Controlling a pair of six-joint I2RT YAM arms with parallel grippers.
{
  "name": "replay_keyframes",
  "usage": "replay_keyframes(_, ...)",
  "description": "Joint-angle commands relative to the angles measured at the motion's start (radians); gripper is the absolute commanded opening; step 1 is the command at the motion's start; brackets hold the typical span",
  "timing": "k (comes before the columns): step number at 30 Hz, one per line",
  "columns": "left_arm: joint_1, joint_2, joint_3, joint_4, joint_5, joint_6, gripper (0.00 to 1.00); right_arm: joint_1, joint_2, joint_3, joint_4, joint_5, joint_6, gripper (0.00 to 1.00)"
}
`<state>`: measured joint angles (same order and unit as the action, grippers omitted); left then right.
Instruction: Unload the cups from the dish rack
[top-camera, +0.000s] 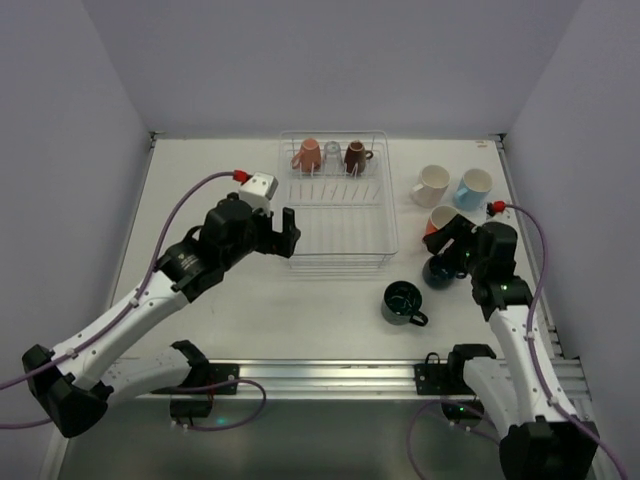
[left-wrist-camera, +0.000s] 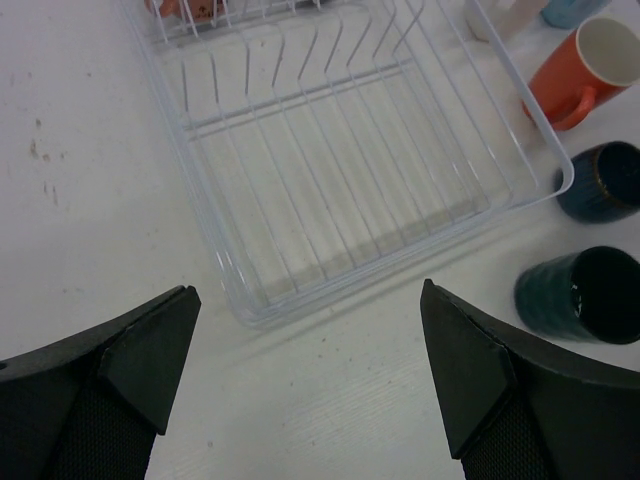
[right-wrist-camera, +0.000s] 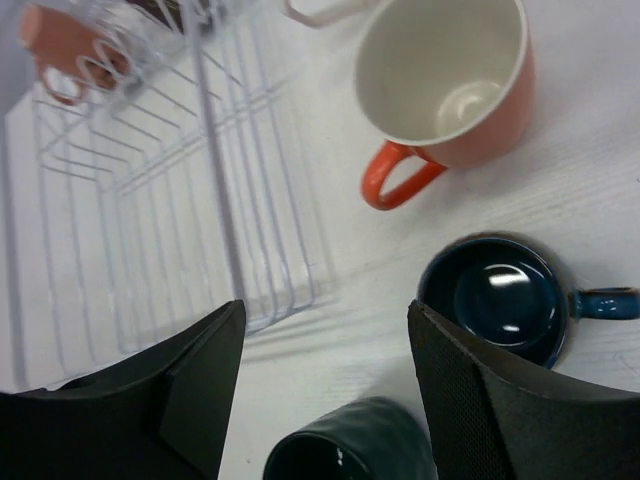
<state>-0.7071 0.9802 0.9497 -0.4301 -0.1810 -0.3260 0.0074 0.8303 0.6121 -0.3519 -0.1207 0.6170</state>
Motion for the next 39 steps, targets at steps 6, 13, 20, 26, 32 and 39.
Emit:
replay_keyframes(6,0.006,0.362,0.351,0.112,-0.029,-0.126,0.99,-0.001,-0.252,-0.011,-0.003,-0.215,-0.02,0.65)
replay_keyframes(13,0.078,0.797,0.681,0.154,-0.163,-0.058,0.95,0.005,-0.342,-0.084,0.068,-0.356,-0.002,0.64)
replay_keyframes(20,0.204,1.046,0.885,0.228,-0.023,0.094,0.93,0.091,-0.385,-0.121,0.116,-0.381,0.032,0.64)
replay_keyframes(26,0.247,1.167,0.966,0.315,0.06,0.238,0.93,0.128,-0.361,-0.101,0.117,-0.399,0.01,0.63)
replay_keyframes(32,0.32,1.272,1.078,0.315,0.222,0.257,0.94,0.138,-0.318,-0.08,0.107,-0.402,-0.019,0.63)
replay_keyframes(39,0.353,1.382,1.193,0.281,0.324,0.291,0.95,0.138,-0.31,-0.058,0.1,-0.408,-0.026,0.64)
